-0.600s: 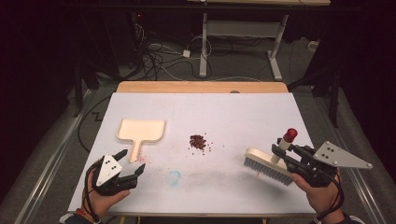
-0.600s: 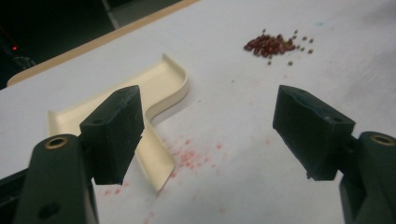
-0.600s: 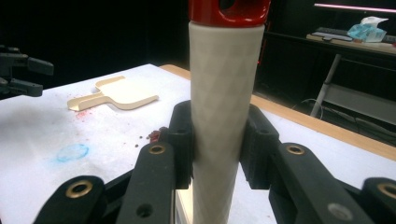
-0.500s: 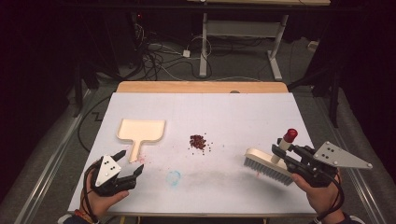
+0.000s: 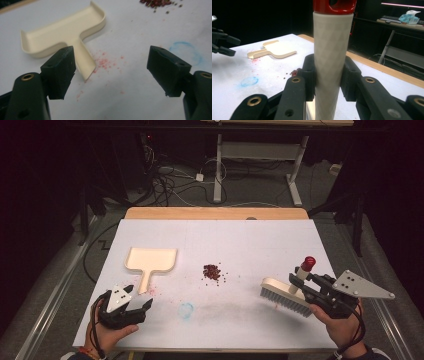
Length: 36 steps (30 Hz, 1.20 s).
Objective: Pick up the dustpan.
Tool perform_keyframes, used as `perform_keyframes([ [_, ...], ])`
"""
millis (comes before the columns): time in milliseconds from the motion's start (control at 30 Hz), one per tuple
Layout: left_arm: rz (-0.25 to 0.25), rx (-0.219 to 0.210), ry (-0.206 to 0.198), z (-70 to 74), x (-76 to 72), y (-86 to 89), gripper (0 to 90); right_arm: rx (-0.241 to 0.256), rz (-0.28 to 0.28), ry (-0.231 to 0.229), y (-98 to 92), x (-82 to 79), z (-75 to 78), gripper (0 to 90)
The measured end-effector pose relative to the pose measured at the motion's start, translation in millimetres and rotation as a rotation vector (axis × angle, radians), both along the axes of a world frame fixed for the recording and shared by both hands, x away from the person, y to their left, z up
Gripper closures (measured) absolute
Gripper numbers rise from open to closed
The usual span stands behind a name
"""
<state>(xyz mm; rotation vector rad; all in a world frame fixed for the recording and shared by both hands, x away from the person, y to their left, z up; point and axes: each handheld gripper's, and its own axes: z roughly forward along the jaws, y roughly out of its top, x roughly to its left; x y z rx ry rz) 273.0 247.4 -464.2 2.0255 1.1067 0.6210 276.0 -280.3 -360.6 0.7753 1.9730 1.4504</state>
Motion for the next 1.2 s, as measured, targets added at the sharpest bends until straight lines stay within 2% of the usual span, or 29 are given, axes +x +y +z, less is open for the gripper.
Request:
perform_keyframes([
  [33,0.008,-0.011,0.023,-2.7,4.8,1.1,22.6,-0.003,-0.002,-0.002,0.5,-0.1,-0.2,69.4],
  [100,0.043,0.002,0.068,-7.5,17.3,3.0,22.6,-0.003,0.000,0.001,1.8,-0.1,-0.6,69.5],
  [233,0.088,-0.037,0.154,-17.0,44.8,7.0,26.1,-0.007,0.005,0.006,4.6,0.8,-1.4,69.5],
  [300,0.100,-0.046,0.180,-21.2,57.3,7.7,29.1,-0.014,0.007,0.002,5.5,1.8,-2.2,69.5],
  [367,0.140,-0.040,0.202,-23.7,70.2,8.1,33.5,-0.015,0.005,0.009,5.8,2.2,-3.1,69.5],
  [433,0.154,-0.034,0.211,-26.3,82.6,6.7,37.3,-0.016,0.002,0.011,5.5,2.4,-3.7,69.4],
  [500,0.155,-0.028,0.237,-30.4,92.4,2.7,38.0,-0.016,0.002,0.010,5.5,2.4,-3.8,69.5],
  [567,0.152,-0.029,0.224,-31.1,97.1,-0.6,39.6,-0.016,0.002,0.009,5.4,2.4,-3.8,69.4],
  [667,0.167,-0.058,0.211,-33.8,101.5,0.3,45.2,-0.017,-0.001,0.011,5.4,3.6,-5.1,69.4],
  [800,0.190,-0.046,0.206,-32.9,106.4,2.1,63.4,-0.010,-0.008,0.014,6.5,3.3,-6.1,69.4],
  [1000,0.173,0.019,0.216,-26.9,108.1,-1.2,63.9,-0.009,-0.014,0.007,5.8,3.3,-6.2,69.4],
  [1100,0.158,0.037,0.212,-20.6,106.3,-0.1,64.0,-0.004,-0.021,0.011,4.6,3.9,-6.5,69.5],
  [1200,0.114,0.052,0.207,-12.1,100.6,-0.8,64.1,-0.004,-0.023,0.013,4.1,4.6,-7.6,69.5],
])
